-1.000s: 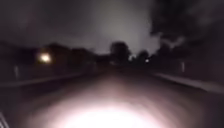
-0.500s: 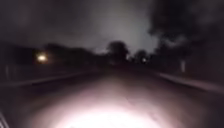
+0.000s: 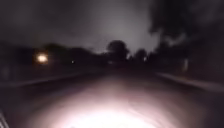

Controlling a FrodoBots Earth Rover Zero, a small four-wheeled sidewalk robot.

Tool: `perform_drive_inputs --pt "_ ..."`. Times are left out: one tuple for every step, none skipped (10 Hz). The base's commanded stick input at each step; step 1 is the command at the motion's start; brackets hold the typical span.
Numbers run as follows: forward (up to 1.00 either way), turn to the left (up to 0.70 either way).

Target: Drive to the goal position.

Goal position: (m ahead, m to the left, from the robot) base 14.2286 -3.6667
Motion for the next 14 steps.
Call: perform_drive_inputs --pt "0.70 0.00" --pt "0.70 0.00" --pt "0.70 0.00" --pt "0.70 0.00" --pt "0.70 0.00" --pt "0.70 0.00" --pt "0.70 0.00" --pt "0.70 0.00" --pt "0.70 0.00" --pt "0.70 0.00" --pt "0.70 0.00" --pt "0.70 0.00" --pt "0.70 0.00" --pt "0.70 0.00"
